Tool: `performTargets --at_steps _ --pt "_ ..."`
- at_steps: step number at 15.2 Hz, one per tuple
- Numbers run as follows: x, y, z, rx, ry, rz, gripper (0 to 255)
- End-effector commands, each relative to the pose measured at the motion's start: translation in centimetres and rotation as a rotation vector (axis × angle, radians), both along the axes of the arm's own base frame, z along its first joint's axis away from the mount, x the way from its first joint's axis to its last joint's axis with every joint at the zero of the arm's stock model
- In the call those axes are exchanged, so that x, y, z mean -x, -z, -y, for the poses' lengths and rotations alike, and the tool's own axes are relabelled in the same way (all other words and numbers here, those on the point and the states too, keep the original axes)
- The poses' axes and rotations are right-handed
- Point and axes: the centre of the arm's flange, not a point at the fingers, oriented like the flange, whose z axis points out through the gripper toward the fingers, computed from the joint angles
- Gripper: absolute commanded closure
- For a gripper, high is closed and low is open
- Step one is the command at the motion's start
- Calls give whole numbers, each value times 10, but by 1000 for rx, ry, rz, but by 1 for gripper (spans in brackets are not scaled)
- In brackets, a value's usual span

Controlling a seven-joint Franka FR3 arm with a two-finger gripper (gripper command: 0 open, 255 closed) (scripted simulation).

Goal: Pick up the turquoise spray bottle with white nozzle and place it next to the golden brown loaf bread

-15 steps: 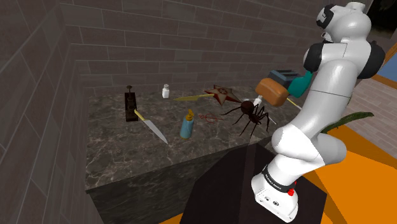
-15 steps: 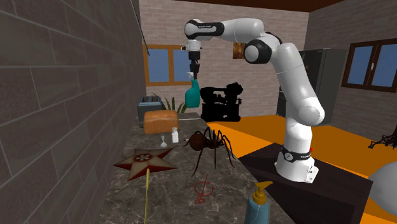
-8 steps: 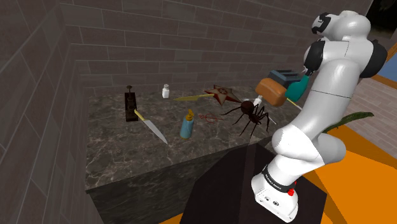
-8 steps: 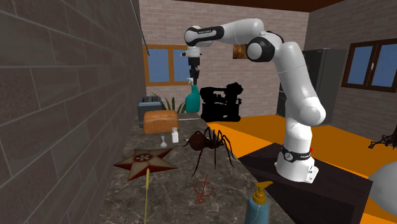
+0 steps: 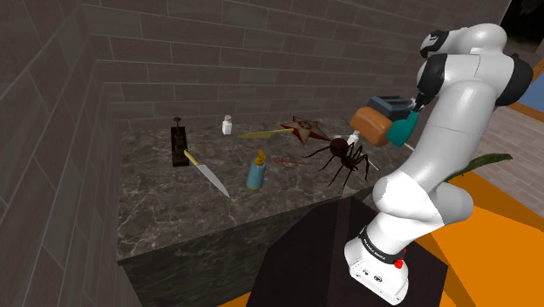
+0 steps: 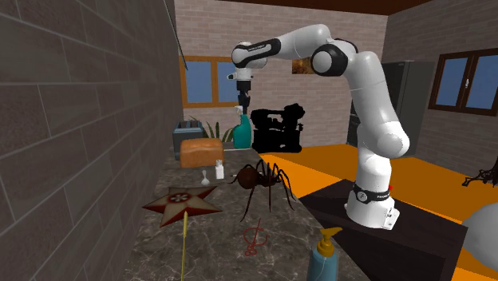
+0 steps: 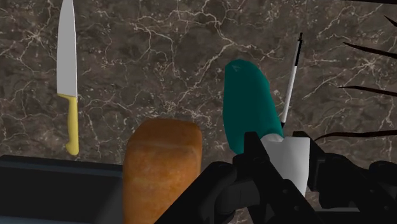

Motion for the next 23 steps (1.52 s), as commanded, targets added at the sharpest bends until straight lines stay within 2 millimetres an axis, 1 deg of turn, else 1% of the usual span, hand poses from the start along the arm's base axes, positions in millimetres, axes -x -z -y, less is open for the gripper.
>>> performTargets --at_steps 1,18,23 --pt "1 10 0 1 0 0 255" --pt "1 99 0 1 0 0 255" --pt "1 99 0 1 0 0 255"
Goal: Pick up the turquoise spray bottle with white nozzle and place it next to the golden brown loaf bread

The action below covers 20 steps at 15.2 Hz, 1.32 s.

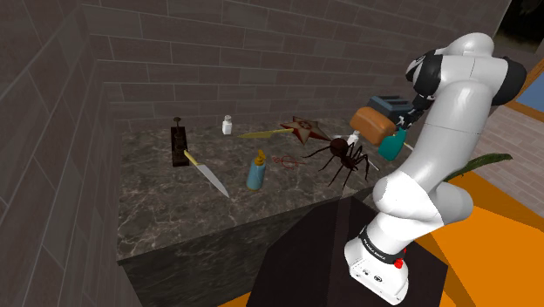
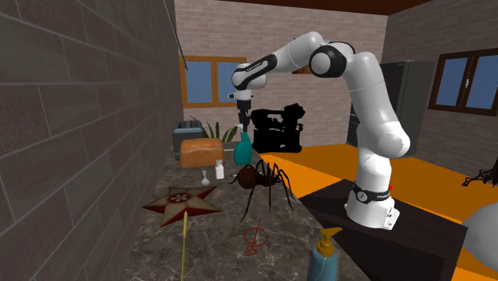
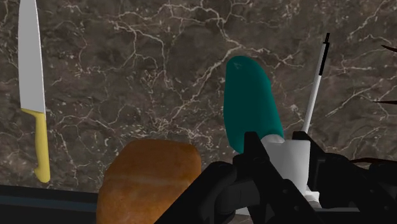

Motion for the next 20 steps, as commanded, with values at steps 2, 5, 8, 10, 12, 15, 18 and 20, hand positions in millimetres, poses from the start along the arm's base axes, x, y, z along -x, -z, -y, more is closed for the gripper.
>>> performTargets --at_steps 2,5,8,10,12,15,18,20 --pt "0 0 0 0 0 0 255" --pt "0 0 0 0 0 0 0" --pt "0 0 0 0 0 0 0" --pt "0 -13 0 0 0 0 0" --pt "0 -40 0 0 0 0 0" --pt "0 -50 0 0 0 0 0" --pt "0 -50 0 0 0 0 0" --pt "0 -50 0 0 0 0 0"
